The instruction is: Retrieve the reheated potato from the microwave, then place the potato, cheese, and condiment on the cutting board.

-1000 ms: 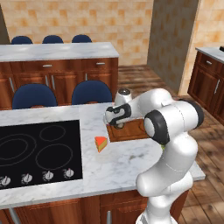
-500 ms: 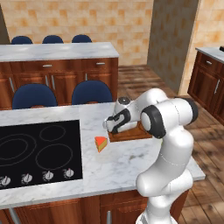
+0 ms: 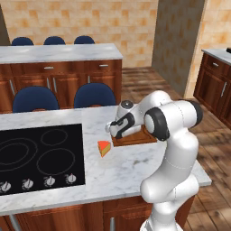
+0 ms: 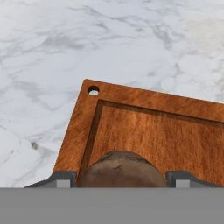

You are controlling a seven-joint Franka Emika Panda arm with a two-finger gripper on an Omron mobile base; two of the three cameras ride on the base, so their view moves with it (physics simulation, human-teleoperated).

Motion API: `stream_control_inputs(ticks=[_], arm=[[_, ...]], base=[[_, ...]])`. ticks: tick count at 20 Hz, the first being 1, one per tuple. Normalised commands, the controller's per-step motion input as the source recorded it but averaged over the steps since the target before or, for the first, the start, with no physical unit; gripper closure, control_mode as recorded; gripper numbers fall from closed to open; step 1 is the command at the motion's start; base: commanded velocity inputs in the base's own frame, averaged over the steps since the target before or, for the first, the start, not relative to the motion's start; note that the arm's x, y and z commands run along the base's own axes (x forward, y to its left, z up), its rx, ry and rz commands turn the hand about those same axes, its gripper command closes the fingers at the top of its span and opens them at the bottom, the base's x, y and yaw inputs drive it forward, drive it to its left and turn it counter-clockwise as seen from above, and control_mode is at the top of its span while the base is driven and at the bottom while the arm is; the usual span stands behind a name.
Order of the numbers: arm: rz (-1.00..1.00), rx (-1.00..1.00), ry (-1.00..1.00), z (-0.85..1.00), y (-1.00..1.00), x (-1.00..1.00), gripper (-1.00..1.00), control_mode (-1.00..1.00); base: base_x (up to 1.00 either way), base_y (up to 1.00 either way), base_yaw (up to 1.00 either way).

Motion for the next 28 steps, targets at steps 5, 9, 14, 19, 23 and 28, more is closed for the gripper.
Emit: stream_control_inputs(ticks=[5,9,14,19,23,28], arm=[[0.00,0.00,0.02,-0.23,-0.04,0.00,-1.00,-1.00],[0.00,0.02,0.00,-0.02,-0.03,0.00,-1.00,-1.00],[0.00,0.02,0.00,0.00,0.00,-0.06,-1.00,-1.00],[-0.03,0.00,0.00,0.09,-0.07,-0.04,-1.00,-1.00],[-0.02,0.00,0.00,0.18,-0.03,0.00,-1.00,-1.00],[-0.03,0.00,0.00,0.31,0.00,-0.03,-1.00,-1.00]], base=[[0.00,0.00,0.00],[0.00,0.00,0.00],[0.00,0.00,0.00],[0.00,0.00,0.00],[0.00,0.00,0.00],[0.00,0.00,0.00]])
